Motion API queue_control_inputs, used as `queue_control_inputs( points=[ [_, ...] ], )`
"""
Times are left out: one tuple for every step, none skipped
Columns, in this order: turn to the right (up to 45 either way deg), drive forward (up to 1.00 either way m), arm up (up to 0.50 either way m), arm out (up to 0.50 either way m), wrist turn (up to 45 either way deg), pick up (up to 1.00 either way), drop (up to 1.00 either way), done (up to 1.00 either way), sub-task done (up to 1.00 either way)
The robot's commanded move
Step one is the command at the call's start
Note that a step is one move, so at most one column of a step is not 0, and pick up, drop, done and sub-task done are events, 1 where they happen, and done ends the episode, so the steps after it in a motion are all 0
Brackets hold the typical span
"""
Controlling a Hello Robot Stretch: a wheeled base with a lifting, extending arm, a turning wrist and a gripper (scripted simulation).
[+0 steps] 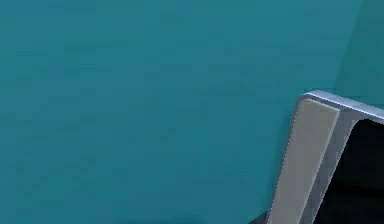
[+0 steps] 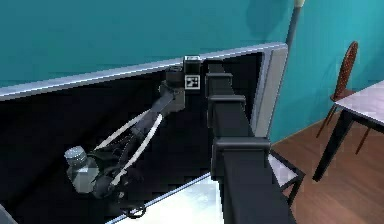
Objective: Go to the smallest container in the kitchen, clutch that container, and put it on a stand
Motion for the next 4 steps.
queue_control_inputs(
  points=[
    [0.0, 0.00, 0.00, 0.00, 45.0, 0.00, 0.00, 0.00, 0.00],
    [0.0, 0.00, 0.00, 0.00, 45.0, 0.00, 0.00, 0.00, 0.00],
    [0.0, 0.00, 0.00, 0.00, 45.0, 0.00, 0.00, 0.00, 0.00],
    [0.0, 0.00, 0.00, 0.00, 0.0, 0.00, 1.00, 0.00, 0.00]
  ],
)
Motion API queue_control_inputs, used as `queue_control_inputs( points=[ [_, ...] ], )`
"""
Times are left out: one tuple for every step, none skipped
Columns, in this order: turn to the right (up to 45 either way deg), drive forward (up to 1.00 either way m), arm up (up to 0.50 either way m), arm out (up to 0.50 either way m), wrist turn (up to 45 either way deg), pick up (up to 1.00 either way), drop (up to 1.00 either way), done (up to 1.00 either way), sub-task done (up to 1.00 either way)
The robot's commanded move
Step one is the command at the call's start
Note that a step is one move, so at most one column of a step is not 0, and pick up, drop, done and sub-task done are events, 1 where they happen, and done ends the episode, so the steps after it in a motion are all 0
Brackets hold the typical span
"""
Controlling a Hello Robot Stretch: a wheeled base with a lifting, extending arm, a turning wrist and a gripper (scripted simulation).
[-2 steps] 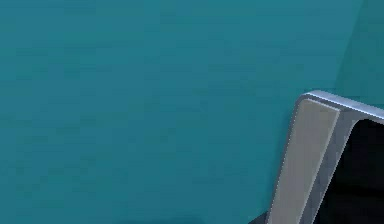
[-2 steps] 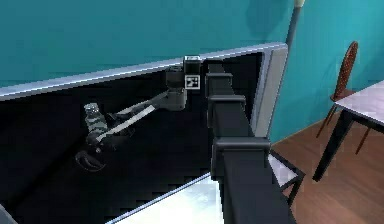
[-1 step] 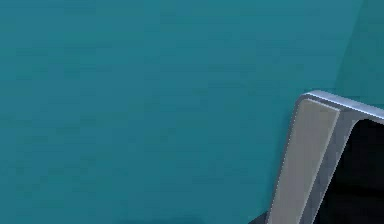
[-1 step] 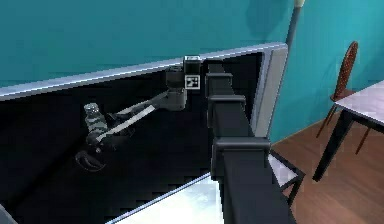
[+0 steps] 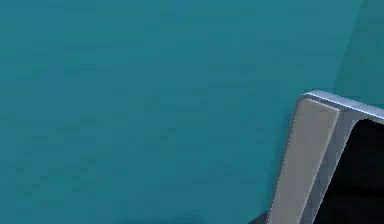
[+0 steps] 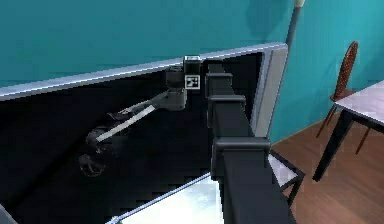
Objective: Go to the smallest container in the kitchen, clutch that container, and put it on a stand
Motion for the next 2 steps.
queue_control_inputs(
  points=[
    [0.0, 0.00, 0.00, -0.10, 0.0, 0.00, 0.00, 0.00, 0.00],
    [0.0, 0.00, 0.00, 0.00, 0.0, 0.00, 0.00, 1.00, 0.00]
  ],
)
